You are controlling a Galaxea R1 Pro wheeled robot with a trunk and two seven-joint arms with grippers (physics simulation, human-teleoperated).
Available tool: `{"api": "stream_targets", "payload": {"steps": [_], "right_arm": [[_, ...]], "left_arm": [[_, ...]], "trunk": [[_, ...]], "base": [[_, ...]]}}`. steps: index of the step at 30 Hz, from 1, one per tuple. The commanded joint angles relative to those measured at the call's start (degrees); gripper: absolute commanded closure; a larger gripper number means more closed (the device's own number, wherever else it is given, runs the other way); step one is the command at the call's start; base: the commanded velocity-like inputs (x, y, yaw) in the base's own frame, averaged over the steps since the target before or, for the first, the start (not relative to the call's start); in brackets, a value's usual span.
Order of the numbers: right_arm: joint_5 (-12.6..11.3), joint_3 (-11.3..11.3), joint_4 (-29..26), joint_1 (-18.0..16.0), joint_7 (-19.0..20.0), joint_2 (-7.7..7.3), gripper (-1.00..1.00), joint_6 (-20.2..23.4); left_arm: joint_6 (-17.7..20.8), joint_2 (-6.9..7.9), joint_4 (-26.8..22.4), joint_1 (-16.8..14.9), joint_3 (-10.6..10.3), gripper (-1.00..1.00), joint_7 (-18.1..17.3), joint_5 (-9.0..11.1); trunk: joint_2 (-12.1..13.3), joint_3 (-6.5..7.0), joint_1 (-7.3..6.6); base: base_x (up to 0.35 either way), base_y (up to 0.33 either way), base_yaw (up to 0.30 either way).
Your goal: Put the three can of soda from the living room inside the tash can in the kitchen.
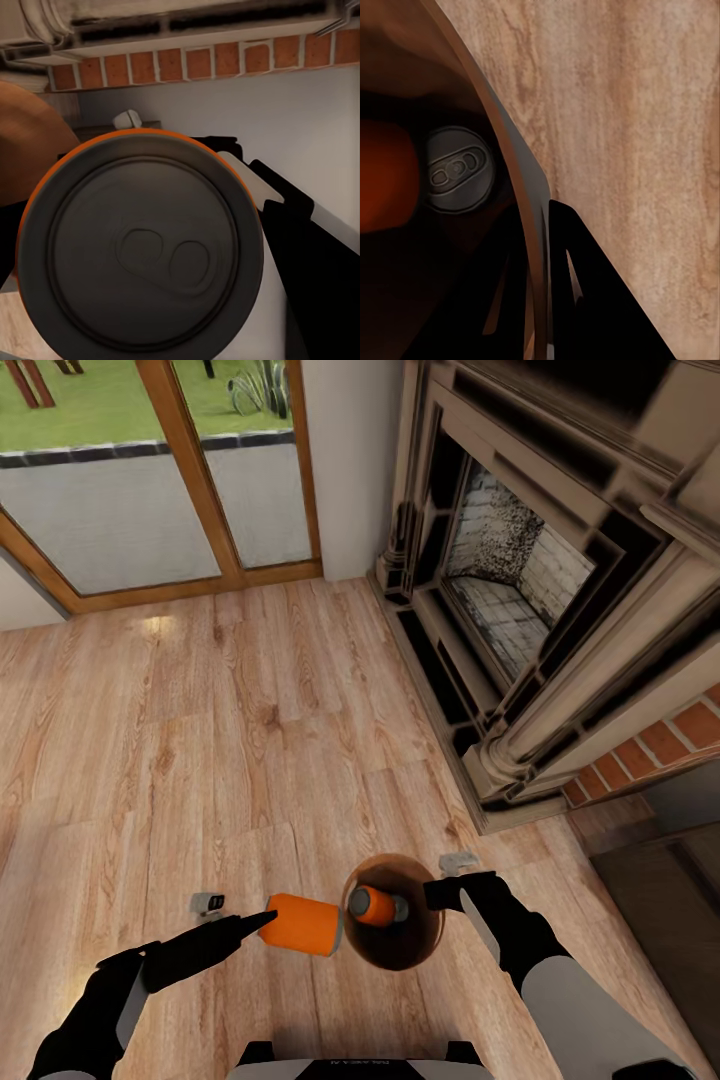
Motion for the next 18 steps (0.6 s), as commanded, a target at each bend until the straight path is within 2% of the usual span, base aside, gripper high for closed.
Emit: {"api": "stream_targets", "payload": {"steps": [1,18], "right_arm": [[-0.89,-0.03,0.01,0.00,0.44,0.01,1.00,0.02],[-0.89,-0.08,0.08,-0.03,0.41,0.09,1.00,0.02]], "left_arm": [[-0.02,-0.01,0.00,0.00,0.00,1.00,0.00,0.00],[-0.03,-1.17,0.00,0.02,-0.05,1.00,0.00,0.00]], "trunk": [[0.00,0.00,0.00],[0.00,0.00,0.00]], "base": [[0.000,0.000,0.000],[0.000,0.000,0.000]]}}
